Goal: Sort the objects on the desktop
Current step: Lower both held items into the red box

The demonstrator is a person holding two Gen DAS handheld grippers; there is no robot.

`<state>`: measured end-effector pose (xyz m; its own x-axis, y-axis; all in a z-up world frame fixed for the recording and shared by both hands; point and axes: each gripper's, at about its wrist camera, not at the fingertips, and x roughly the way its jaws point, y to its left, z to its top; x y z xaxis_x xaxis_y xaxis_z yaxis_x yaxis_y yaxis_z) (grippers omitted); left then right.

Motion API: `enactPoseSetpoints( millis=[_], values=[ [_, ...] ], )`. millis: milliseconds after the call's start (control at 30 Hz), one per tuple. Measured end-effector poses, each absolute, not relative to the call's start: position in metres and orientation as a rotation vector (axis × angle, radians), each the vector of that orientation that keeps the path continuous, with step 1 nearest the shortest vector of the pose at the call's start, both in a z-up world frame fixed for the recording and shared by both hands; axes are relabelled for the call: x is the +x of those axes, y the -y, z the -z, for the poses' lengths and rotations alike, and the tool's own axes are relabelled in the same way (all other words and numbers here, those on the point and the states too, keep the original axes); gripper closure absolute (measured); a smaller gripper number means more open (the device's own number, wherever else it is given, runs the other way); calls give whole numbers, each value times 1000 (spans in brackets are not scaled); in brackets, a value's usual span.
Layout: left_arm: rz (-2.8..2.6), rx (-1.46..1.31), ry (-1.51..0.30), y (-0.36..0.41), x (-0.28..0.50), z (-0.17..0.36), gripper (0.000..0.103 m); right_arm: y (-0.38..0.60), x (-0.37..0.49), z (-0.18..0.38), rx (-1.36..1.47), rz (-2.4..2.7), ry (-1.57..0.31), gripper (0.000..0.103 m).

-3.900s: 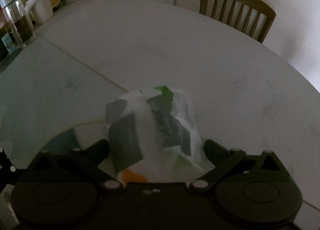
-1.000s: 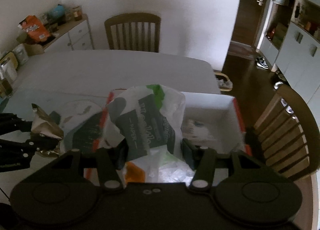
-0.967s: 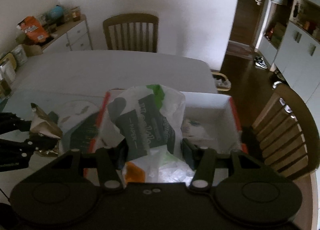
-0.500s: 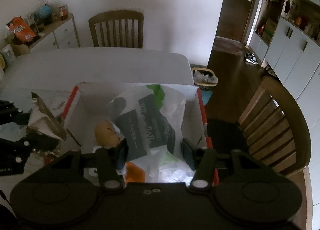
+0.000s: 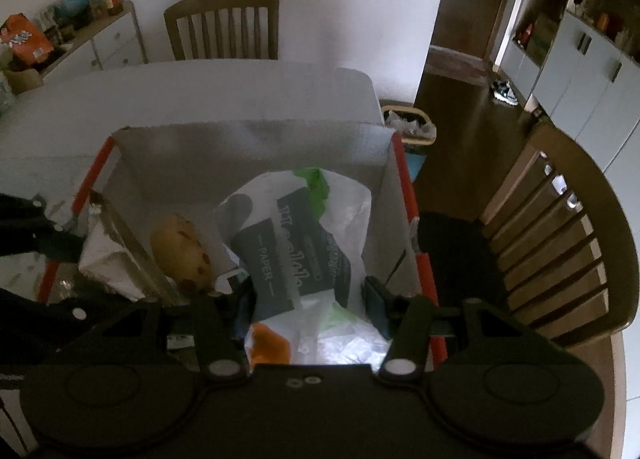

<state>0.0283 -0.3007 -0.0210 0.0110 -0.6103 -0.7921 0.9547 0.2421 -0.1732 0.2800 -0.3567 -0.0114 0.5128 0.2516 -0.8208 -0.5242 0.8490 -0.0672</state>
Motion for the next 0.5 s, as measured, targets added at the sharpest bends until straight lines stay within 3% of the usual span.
enactPoseSetpoints(
  millis=[500],
  values=[
    [1252,553,-987,318,42,51,59,352,288,44,-308,-483,-990,48]
  ],
)
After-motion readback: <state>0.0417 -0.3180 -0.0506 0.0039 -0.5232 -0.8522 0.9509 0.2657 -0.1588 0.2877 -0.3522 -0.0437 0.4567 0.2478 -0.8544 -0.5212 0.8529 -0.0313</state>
